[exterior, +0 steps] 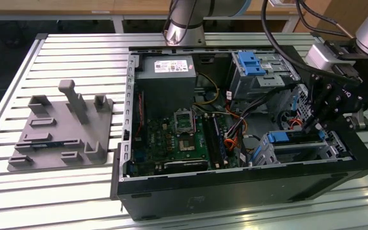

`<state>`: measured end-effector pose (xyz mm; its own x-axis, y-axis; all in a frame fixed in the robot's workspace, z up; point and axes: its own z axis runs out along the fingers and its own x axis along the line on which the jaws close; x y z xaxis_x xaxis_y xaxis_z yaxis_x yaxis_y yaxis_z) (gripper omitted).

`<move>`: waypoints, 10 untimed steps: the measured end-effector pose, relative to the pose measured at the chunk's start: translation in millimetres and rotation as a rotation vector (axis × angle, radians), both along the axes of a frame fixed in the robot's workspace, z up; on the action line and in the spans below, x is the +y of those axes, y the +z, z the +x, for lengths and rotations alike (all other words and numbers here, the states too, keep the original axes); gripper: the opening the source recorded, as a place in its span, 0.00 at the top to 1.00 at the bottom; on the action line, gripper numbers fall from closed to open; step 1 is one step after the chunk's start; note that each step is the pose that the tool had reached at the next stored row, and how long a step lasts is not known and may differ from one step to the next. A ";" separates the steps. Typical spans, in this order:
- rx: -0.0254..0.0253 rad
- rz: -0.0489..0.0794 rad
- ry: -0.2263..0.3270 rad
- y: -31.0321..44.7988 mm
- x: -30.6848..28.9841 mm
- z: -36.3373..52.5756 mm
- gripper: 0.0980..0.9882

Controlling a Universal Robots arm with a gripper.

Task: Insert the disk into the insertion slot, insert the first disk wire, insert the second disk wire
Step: 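Insert the first disk wire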

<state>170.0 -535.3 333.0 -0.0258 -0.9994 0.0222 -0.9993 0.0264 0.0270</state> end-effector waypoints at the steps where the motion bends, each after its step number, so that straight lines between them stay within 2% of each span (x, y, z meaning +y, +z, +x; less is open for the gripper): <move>1: 0.0001 0.000 0.000 -0.2 0.0 0.0 0.93; 10: 0.0002 -0.001 0.000 -4.2 -0.1 0.0 0.93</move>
